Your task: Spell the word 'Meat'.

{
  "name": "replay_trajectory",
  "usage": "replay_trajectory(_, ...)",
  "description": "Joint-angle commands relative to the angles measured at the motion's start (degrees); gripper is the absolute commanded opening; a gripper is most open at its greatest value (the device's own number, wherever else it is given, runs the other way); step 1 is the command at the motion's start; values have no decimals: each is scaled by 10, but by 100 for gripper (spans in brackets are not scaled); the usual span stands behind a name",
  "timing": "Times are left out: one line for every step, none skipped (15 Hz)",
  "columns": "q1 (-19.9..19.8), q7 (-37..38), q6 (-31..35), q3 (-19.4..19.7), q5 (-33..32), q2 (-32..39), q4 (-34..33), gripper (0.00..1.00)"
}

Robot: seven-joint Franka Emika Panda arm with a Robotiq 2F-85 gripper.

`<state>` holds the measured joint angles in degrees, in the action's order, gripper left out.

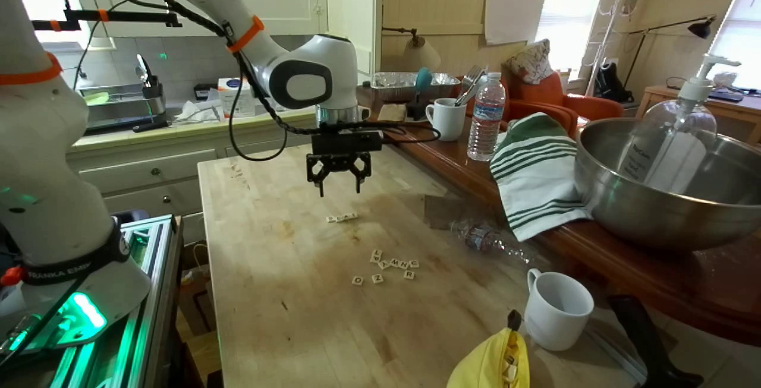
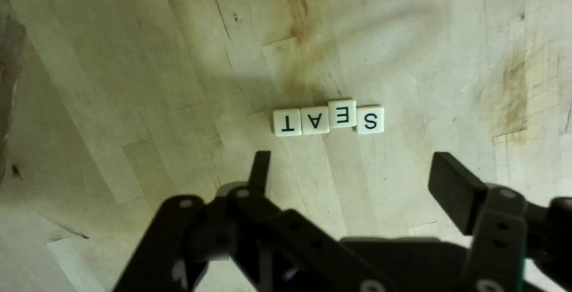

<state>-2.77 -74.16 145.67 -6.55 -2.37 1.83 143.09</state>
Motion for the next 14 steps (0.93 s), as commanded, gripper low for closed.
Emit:
replay_trajectory(18, -9, -29, 15, 20, -33, 19, 100)
replay_trajectory(20, -6, -32, 18, 17, -37, 20, 100)
replay_trajectory(22, -5, -36, 20, 16, -40, 21, 100)
replay_trajectory(23, -4, -38, 22, 14, -44, 23, 100)
replay_trajectory(24, -3, -40, 24, 14, -48, 25, 100)
replay_trajectory(25, -2, -42, 26, 13, -52, 27, 100)
replay_trajectory(26, -1, -44, 28, 12, -55, 29, 100)
replay_trajectory(28, -5, -50, 30, 15, -59, 31, 100)
replay_trajectory(29, -7, -60, 32, 14, -60, 30, 100)
replay_trajectory(30, -7, -66, 34, 13, -63, 31, 100)
replay_trajectory(32, -9, -74, 35, 15, -65, 31, 100)
replay_trajectory(33, -8, -78, 36, 13, -67, 31, 100)
replay_trajectory(34, -7, -78, 38, 12, -71, 34, 100)
replay_trajectory(35, -13, -80, 39, 15, -74, 35, 100)
